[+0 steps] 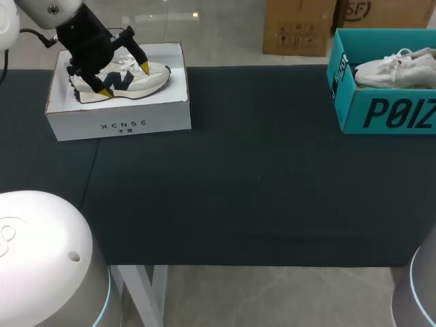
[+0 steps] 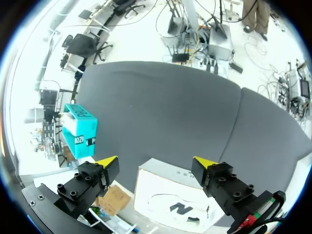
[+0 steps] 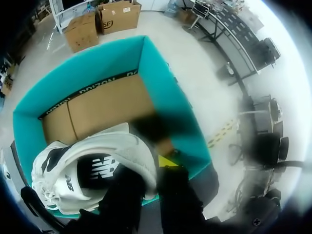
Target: Take the shoe out of the shoebox, open the shoe tongue, remove and reinsert the insole, then place the shoe into the shoebox
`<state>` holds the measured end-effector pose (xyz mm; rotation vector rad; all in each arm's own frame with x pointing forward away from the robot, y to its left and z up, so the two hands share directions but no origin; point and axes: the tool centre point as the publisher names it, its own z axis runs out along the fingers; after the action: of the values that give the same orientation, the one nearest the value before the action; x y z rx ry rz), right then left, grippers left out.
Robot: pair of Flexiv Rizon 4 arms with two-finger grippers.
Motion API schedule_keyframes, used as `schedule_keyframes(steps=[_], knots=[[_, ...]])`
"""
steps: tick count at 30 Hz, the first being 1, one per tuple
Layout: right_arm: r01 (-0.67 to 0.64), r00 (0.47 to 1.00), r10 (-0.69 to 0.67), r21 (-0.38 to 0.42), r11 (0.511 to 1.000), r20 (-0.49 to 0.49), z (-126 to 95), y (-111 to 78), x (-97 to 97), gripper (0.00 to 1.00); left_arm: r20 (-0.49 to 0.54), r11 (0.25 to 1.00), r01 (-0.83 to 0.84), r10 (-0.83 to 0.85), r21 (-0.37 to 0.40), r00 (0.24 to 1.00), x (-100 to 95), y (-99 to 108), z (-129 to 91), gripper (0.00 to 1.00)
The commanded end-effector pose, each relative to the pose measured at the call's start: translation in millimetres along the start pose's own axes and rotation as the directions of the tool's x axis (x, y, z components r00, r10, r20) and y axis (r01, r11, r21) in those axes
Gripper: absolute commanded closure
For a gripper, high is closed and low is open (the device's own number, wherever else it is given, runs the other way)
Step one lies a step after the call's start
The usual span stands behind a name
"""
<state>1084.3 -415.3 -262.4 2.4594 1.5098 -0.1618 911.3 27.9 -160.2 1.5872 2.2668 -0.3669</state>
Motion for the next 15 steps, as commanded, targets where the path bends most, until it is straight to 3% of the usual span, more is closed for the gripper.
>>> schedule_keyframes(steps=[1,15], knots=[[-0.003,1.0,0.003,0.006,1.0,0.0,20,0.3,-2.5,1.0,-0.004,1.0,-0.001,0.001,0.0,1.0,-0.6,1,0,0.0],[0.005,1.0,-0.005,-0.043,0.999,-0.008,66,-12.3,-9.4,1.0,-0.004,1.0,-0.001,0.001,0.0,1.0,-0.6,1,0,0.0]])
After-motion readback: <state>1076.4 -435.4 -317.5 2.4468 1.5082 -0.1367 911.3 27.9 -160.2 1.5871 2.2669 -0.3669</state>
